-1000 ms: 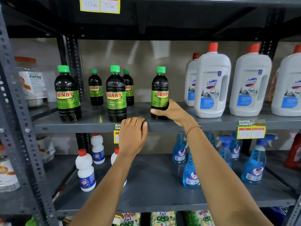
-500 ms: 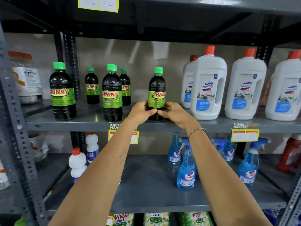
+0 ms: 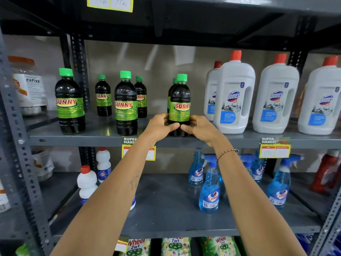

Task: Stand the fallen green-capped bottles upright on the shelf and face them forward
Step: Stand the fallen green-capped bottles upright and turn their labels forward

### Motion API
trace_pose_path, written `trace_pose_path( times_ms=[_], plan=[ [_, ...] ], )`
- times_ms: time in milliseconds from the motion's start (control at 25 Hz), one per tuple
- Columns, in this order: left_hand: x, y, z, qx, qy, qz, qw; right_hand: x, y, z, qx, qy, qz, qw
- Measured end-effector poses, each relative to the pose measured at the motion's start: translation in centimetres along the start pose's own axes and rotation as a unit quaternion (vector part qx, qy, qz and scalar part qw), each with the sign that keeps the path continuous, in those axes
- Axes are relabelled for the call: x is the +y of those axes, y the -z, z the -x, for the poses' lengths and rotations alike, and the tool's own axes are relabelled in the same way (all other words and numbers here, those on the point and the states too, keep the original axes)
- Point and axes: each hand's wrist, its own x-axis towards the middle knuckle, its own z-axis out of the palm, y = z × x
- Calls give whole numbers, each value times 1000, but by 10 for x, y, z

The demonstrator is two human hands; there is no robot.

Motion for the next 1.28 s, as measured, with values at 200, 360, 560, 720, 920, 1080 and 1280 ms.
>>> trace_pose_path(
  times_ms=[200,360,560,720,920,1080,1280],
  plan=[
    [-2,-1,2,-8,-9,1,1000,-3,-2,2,6,-7,-16,1000],
    [-2,-1,3,-11,-9,6,1000,-5,-3,2,9,-8,-17,1000],
    [-5,-3,5,-9,-28,-5,1000,-6,-4,4,9,-20,-13,1000],
    [-4,-2,8,-3,-34,-27,999,-12,-8,5,5,-24,7,1000],
    [-1,0,11,-9,-29,-39,999,-13,-12,7,14,-24,17,999],
    [2,0,13,-11,-22,-46,999,-14,-12,8,14,-27,23,999],
    [5,-1,15,-8,-19,-61,998,-15,-14,8,23,-27,46,998]
  ],
)
